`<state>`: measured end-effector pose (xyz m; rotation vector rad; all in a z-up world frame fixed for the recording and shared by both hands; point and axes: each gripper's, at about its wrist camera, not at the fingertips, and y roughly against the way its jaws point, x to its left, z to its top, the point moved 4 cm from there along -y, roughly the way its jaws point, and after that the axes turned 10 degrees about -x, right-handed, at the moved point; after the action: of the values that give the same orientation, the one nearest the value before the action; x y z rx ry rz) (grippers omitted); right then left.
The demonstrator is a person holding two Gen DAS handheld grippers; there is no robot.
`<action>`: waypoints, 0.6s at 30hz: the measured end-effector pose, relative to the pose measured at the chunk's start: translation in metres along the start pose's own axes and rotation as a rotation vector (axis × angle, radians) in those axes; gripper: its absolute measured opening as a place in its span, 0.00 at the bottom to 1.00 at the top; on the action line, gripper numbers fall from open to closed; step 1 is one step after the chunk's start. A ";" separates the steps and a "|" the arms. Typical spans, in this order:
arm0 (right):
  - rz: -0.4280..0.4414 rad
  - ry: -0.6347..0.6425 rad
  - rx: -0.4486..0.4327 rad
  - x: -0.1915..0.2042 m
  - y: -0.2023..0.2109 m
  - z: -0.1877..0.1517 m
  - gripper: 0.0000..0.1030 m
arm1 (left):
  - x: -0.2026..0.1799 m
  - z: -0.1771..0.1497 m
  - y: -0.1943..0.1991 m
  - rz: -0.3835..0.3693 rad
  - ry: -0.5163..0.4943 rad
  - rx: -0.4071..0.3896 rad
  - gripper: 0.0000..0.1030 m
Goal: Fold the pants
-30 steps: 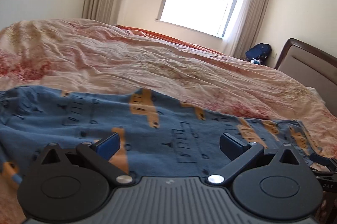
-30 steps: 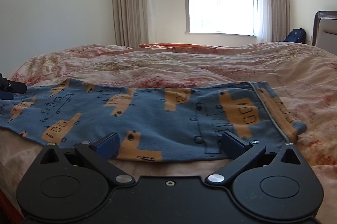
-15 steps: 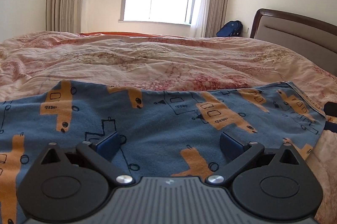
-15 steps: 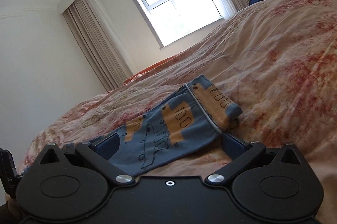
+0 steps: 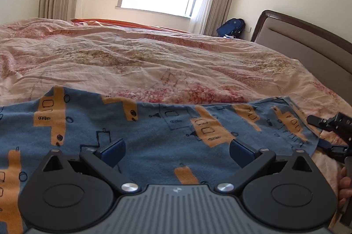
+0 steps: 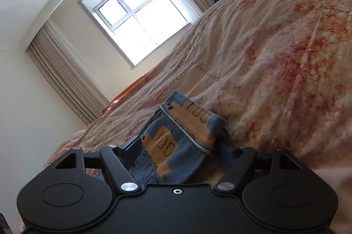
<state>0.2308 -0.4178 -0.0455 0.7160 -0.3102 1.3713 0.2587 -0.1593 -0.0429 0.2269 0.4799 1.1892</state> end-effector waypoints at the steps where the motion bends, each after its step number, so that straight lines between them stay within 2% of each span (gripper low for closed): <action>1: -0.008 -0.009 0.001 -0.001 -0.001 0.001 0.67 | -0.002 0.009 0.000 -0.020 0.006 -0.001 1.00; 2: -0.017 -0.019 0.000 -0.002 0.000 0.002 0.64 | -0.005 0.018 0.000 -0.039 0.006 -0.002 1.00; 5: -0.058 -0.032 -0.008 -0.003 0.001 0.002 0.46 | -0.013 0.035 -0.002 -0.093 0.024 -0.003 1.00; 7: -0.083 -0.007 -0.024 -0.002 0.004 0.004 0.21 | -0.016 0.042 -0.002 -0.130 0.063 0.003 1.00; 8: -0.081 0.026 -0.045 0.003 0.005 0.004 0.16 | -0.019 0.044 -0.003 -0.159 0.092 0.010 1.00; 10: -0.066 0.107 -0.072 0.016 0.008 0.006 0.15 | -0.022 0.047 -0.004 -0.202 0.144 0.026 1.00; 16: 0.048 0.515 -0.137 0.094 0.020 -0.012 0.14 | -0.028 0.056 -0.015 -0.410 0.410 0.169 1.00; 18: 0.088 0.612 -0.137 0.119 0.020 -0.022 0.14 | -0.028 0.062 -0.017 -0.447 0.440 0.173 1.00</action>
<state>0.2307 -0.3100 0.0144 0.1484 0.0536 1.5646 0.2939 -0.1869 0.0112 -0.0022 0.9671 0.7535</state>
